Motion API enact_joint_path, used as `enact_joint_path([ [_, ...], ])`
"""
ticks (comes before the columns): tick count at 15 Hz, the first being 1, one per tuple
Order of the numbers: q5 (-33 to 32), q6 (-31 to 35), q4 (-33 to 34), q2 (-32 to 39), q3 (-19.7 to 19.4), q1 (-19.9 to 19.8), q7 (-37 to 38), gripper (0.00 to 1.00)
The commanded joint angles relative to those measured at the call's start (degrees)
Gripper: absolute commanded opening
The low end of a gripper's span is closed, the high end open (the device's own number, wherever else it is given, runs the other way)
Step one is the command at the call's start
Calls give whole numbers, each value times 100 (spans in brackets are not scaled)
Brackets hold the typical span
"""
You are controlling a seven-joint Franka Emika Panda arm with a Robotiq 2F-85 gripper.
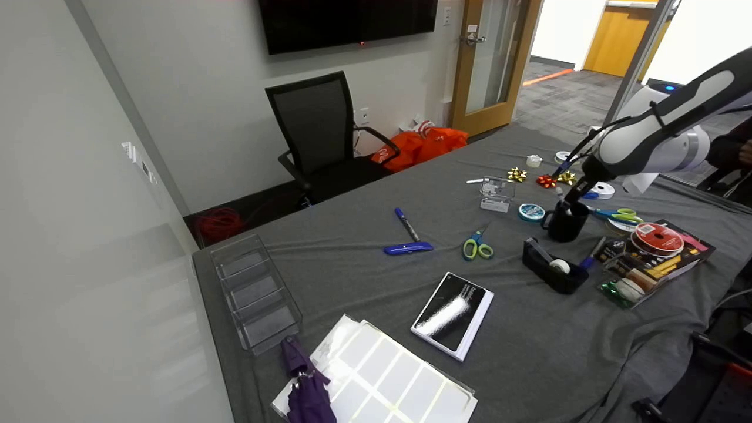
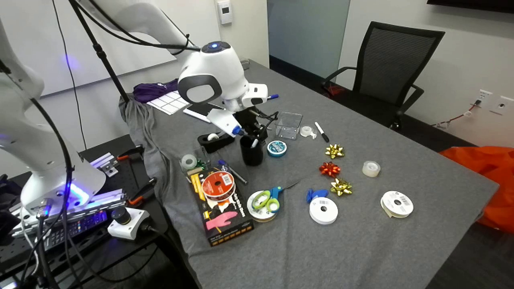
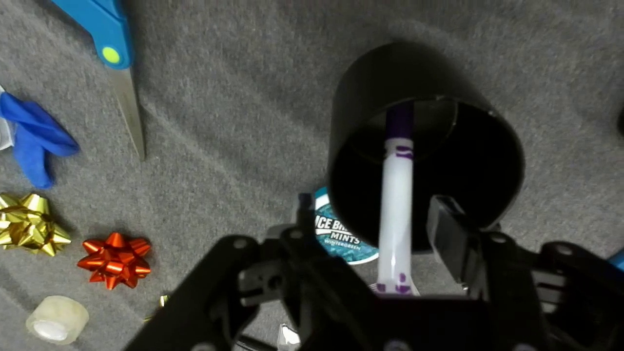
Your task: Take the marker out of the black mug.
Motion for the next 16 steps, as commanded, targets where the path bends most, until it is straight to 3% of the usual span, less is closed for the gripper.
enact_joint_path([
  [1,-134,199,-77,132,152,-139,-134,69],
  [8,-486,117,-133,29,111,-87,-86,56],
  [16,-387,18,-183,-257,308,-250,-306,69],
])
